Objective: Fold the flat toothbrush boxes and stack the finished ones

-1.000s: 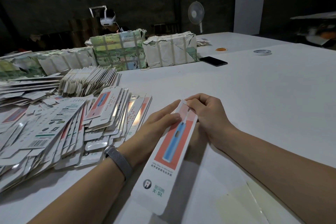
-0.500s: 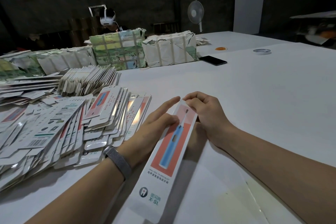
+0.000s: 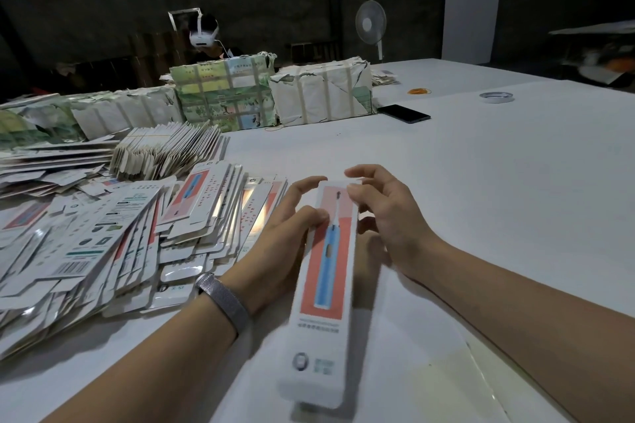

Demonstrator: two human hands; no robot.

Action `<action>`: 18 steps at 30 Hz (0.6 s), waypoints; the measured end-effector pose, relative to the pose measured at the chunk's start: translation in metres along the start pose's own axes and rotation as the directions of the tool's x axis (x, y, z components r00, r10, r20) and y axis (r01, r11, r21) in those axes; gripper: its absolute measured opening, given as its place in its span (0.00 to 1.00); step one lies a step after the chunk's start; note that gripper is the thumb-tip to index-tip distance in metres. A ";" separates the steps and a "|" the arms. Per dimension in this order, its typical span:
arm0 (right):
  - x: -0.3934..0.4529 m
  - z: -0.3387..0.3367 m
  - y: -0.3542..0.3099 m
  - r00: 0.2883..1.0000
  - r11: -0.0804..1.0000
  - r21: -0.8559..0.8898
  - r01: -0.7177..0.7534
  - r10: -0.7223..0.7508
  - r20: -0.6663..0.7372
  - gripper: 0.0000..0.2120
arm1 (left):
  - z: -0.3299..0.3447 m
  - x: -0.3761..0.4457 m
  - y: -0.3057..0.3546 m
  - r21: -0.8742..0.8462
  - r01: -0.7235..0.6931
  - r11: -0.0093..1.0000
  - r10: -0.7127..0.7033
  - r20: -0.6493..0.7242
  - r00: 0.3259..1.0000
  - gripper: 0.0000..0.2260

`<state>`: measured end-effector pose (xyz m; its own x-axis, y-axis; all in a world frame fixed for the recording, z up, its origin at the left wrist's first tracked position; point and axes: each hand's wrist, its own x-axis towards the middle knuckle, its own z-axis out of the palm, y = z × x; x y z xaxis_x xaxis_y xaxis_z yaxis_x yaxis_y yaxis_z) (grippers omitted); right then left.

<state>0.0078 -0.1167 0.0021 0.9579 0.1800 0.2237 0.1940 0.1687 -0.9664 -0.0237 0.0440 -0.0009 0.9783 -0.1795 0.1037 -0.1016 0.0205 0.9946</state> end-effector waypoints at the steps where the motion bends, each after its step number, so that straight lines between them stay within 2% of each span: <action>1: 0.000 0.000 0.000 1.000 1.000 -0.006 -0.002 0.002 -0.001 0.05 | 0.001 0.000 0.000 -0.059 -0.004 0.998 0.004 0.000 1.000 0.20; 9: 0.004 -0.005 0.002 0.999 0.997 -0.079 0.004 0.000 0.054 0.03 | 0.001 -0.004 0.001 -0.134 0.000 0.991 0.000 0.000 1.000 0.14; 13: 0.004 -0.006 0.001 0.997 0.997 -0.079 -0.008 0.014 0.071 0.02 | 0.001 -0.005 0.001 -0.129 -0.015 0.992 0.016 0.008 1.000 0.20; 18: 0.002 -0.006 -0.001 0.998 0.999 -0.016 -0.031 0.032 0.049 0.04 | 0.000 -0.005 0.001 -0.125 -0.023 0.992 0.026 0.029 0.999 0.22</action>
<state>0.0110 -0.1222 0.0031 0.9520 0.2327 0.1988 0.1675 0.1476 -0.9748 -0.0287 0.0445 -0.0007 0.9697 -0.2071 0.1299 -0.1002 0.1477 0.9839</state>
